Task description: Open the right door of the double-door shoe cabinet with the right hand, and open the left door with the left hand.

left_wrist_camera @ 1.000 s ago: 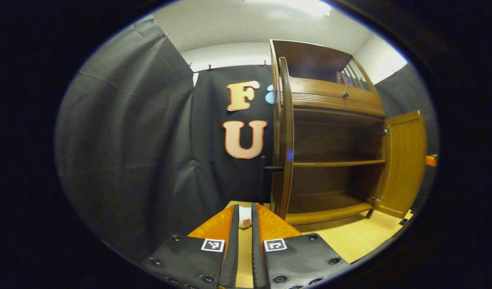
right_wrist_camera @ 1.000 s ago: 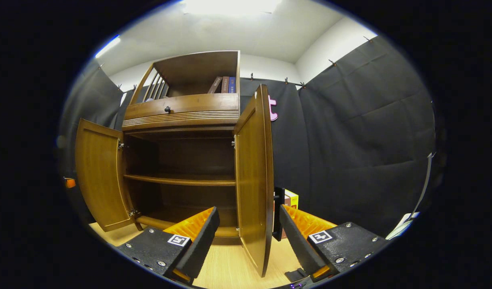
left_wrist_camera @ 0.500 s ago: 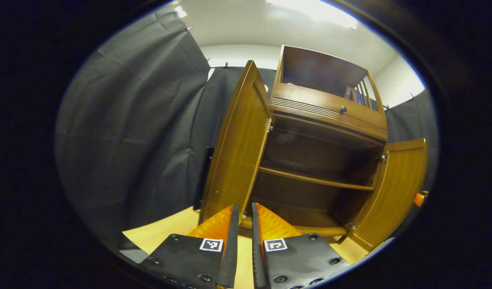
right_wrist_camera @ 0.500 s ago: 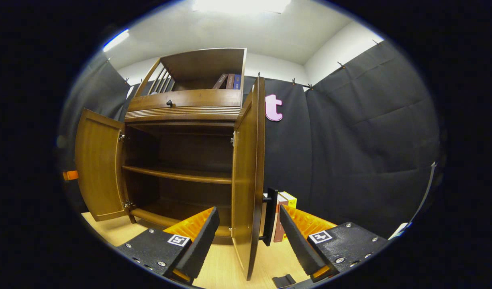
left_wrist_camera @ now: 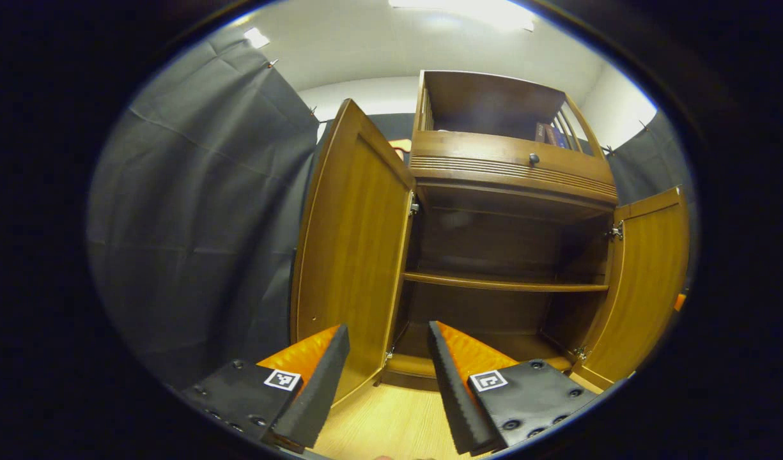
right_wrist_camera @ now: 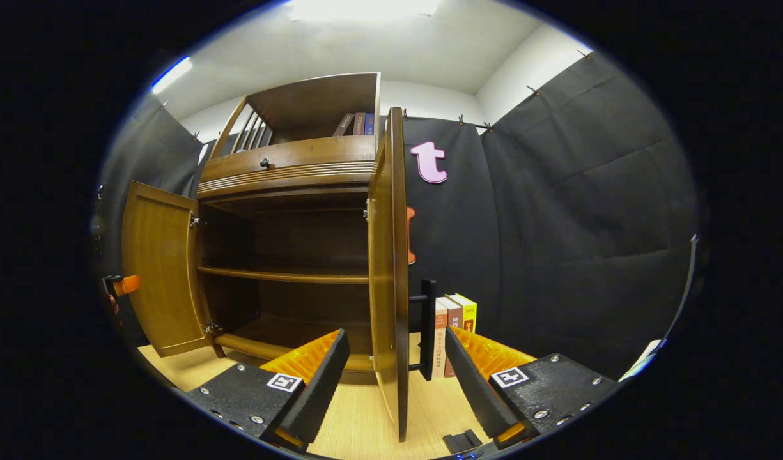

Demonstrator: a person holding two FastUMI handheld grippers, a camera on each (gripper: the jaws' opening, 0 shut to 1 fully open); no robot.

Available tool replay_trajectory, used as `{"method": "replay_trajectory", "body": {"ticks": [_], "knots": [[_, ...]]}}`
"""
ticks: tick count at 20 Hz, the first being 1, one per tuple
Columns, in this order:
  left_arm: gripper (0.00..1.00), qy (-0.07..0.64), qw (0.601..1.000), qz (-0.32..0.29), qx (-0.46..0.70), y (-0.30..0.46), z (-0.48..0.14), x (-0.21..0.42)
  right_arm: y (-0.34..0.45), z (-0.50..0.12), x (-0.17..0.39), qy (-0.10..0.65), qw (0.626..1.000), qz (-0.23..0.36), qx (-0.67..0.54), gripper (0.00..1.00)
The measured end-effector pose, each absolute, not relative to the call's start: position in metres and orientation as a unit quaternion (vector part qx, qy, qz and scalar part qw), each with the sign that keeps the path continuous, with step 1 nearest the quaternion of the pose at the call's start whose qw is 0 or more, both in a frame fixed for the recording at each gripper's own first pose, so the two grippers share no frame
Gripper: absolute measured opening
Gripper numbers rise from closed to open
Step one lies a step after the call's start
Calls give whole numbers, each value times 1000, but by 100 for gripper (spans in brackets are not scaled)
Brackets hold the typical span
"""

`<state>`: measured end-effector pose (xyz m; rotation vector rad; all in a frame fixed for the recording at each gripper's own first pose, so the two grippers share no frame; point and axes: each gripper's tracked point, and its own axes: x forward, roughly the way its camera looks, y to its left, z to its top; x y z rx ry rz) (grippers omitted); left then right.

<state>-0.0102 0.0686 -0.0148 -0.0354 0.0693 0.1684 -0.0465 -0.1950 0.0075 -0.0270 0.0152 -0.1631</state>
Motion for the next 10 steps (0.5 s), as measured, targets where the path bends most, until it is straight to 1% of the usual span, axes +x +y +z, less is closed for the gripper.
{"method": "replay_trajectory", "body": {"ticks": [1,2,4,5,6,10], "knots": [[91,34,996,82,-11,65,-15,-11,-197,7,-46,8,997,-82,-12,92],[90,34,996,82,-5,63,-17,-10,-199,6,-45,10,997,-81,-9,92],[96,27,996,81,10,58,-10,-11,-201,7,-45,9,997,-79,-3,92],[93,21,996,82,16,57,-8,-11,-202,8,-45,9,997,-79,-3,92],[92,18,996,80,18,53,-5,-11,-205,7,-44,10,997,-80,-4,92],[93,19,997,66,18,41,-4,-11,-208,8,-40,9,997,-78,4,92]]}}
